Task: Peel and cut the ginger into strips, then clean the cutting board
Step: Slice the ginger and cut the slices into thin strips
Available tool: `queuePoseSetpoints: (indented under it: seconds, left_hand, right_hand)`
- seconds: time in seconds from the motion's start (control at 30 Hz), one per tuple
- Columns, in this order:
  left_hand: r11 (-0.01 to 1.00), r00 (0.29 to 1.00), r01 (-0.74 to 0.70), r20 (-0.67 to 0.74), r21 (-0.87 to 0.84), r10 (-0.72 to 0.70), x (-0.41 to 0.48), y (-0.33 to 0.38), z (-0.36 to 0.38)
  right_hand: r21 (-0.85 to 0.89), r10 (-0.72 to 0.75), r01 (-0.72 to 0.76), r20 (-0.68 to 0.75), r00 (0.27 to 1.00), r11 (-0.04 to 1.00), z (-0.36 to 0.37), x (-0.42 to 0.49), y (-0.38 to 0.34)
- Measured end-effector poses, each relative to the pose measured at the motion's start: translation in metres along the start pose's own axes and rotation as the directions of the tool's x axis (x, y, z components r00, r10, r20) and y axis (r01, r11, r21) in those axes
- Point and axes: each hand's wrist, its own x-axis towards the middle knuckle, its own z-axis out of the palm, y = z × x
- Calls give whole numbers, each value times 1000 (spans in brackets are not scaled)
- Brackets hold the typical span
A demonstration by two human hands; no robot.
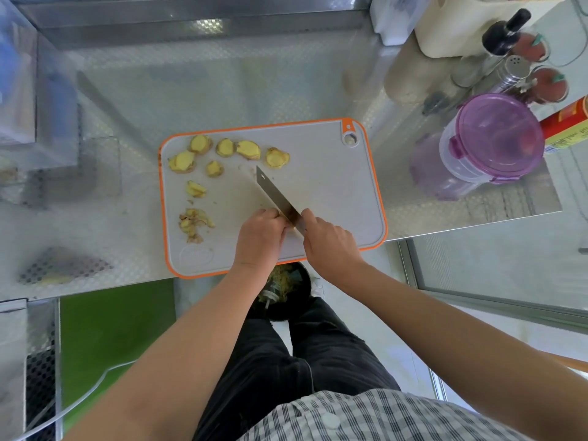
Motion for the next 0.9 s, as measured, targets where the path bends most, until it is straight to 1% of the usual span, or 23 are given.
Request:
queuePoseSetpoints:
  seconds: [0.13, 0.23, 0.3, 0.47, 0.67, 0.8, 0.9]
  left_hand:
    - [1000, 1000, 9, 8, -4, -9, -1, 1, -1]
    - [999, 1000, 11, -1, -39, -11, -2, 1, -2]
    - [998, 1000, 15, -12, -68, -16, -3, 1, -2]
    - [993, 997, 68, -18, -93, -70, -1, 1, -2]
    - [991, 996, 81, -19, -105, -83, -1, 3, -2]
    - [991, 995, 89, -27, -100, -92, -1, 3, 0]
    - [994, 996, 85, -27, -74, -87, -1, 3, 0]
  right_hand:
    - [14, 9, -9, -12, 1000, 1000, 5, 6, -2]
    - [124, 37, -34, -24, 999, 992, 1, 5, 6]
    - [155, 29, -22, -45, 999, 988, -4, 2, 11]
    - [91, -39, 41, -22, 999, 995, -6, -5, 10]
    - [33, -30, 30, 0, 1000, 999, -4, -5, 6]
    - [-12, 2, -2, 7, 1000, 1000, 0, -1, 0]
    - [-49, -5, 4, -11, 1000, 999, 5, 2, -3]
